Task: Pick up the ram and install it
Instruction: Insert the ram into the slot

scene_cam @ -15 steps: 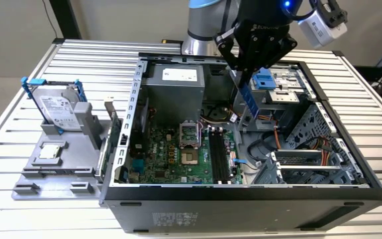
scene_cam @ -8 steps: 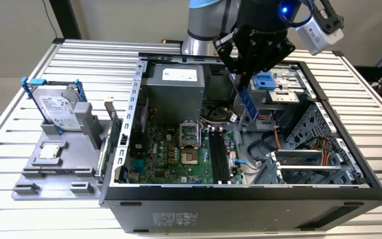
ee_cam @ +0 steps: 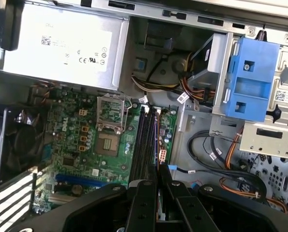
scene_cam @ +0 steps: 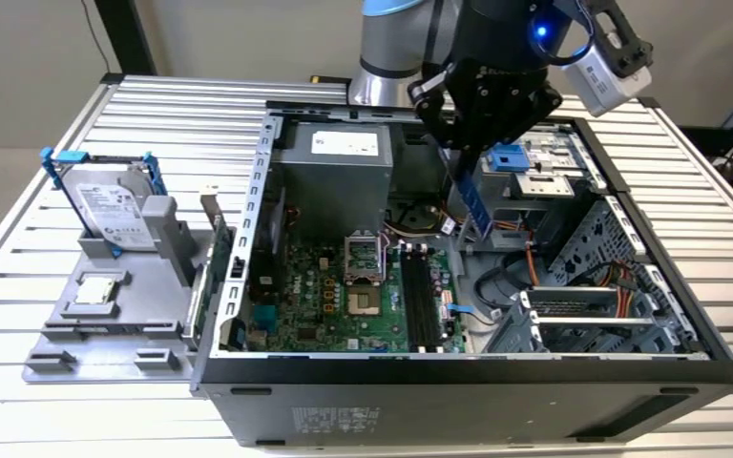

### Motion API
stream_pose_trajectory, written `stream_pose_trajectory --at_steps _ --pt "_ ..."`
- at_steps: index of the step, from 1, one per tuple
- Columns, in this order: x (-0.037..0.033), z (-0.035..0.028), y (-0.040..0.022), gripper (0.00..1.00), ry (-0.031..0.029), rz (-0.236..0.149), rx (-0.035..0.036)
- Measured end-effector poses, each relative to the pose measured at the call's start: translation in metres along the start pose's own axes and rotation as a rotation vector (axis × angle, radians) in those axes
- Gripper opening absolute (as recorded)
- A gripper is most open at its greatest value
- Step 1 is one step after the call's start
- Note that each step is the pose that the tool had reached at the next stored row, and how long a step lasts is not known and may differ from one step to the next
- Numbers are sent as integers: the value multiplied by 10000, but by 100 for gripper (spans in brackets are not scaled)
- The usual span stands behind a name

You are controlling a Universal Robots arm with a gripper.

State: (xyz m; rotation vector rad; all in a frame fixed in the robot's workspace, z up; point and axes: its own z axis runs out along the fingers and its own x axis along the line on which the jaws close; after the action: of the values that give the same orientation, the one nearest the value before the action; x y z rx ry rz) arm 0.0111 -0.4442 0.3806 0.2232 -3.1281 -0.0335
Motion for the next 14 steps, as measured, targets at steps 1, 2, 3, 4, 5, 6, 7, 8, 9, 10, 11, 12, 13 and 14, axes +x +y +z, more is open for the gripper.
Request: stream_pose_trajectory --at_steps 1,2,3,4,5,6,7,8,9,10,11,12,13,14 --pt "0 8 0 0 -1 1 1" --pt "0 17 0 0 -2 1 0" --pt "0 26 -1 0 -2 0 1" --pt "0 34 -1 0 -3 0 2" --pt "0 42 -1 0 -4 0 1" --pt "0 49 -1 0 -5 0 1" --pt "0 56 -1 0 -6 0 1" --pt "0 63 -1 0 -7 0 1" --pt "0 70 -1 0 -8 0 0" --pt "0 77 -2 0 -8 0 2" --pt "0 84 -2 0 -9 0 2" --pt "0 90 -2 0 -8 0 3" --pt "0 96 -2 0 -8 0 2" --pt "0 104 -2 0 -8 0 2"
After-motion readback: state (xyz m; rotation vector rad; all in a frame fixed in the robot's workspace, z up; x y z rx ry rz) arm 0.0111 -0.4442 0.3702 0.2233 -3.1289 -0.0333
